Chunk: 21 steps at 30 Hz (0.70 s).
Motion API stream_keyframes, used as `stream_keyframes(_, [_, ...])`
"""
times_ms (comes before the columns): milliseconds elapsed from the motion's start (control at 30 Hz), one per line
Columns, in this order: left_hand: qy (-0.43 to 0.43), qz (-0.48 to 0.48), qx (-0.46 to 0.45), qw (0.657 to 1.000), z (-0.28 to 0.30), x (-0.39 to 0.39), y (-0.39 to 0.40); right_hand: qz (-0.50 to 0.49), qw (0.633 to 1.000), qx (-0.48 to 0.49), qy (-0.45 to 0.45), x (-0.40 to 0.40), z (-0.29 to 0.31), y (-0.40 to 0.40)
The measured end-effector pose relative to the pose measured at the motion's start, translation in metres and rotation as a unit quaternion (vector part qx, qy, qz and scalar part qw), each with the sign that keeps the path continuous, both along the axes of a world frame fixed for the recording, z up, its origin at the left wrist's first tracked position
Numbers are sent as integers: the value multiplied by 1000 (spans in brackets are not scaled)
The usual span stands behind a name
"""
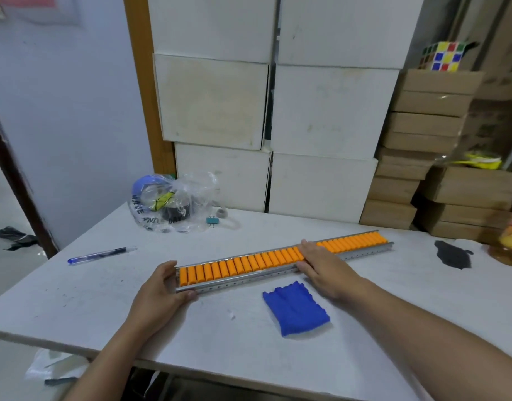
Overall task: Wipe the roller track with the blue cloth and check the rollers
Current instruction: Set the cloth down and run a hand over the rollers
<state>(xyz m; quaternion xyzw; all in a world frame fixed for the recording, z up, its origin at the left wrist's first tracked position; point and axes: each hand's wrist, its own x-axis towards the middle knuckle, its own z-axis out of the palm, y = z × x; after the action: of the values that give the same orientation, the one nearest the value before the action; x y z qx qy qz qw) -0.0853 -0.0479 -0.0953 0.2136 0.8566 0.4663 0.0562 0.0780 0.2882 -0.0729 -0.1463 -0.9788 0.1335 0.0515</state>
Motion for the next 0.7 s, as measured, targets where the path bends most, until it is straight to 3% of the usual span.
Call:
stream_keyframes(267, [11,3,-4,1000,1,0,2,-145,987,73,-17,17,-7,68])
stream_keyframes(467, [12,9,-8,1000,-1,-1,1,-219,974,59,-14,29,-6,106])
stream_keyframes(700, [3,23,0,1000,-2,2,3,-325,941,57,-79,42,-4,138])
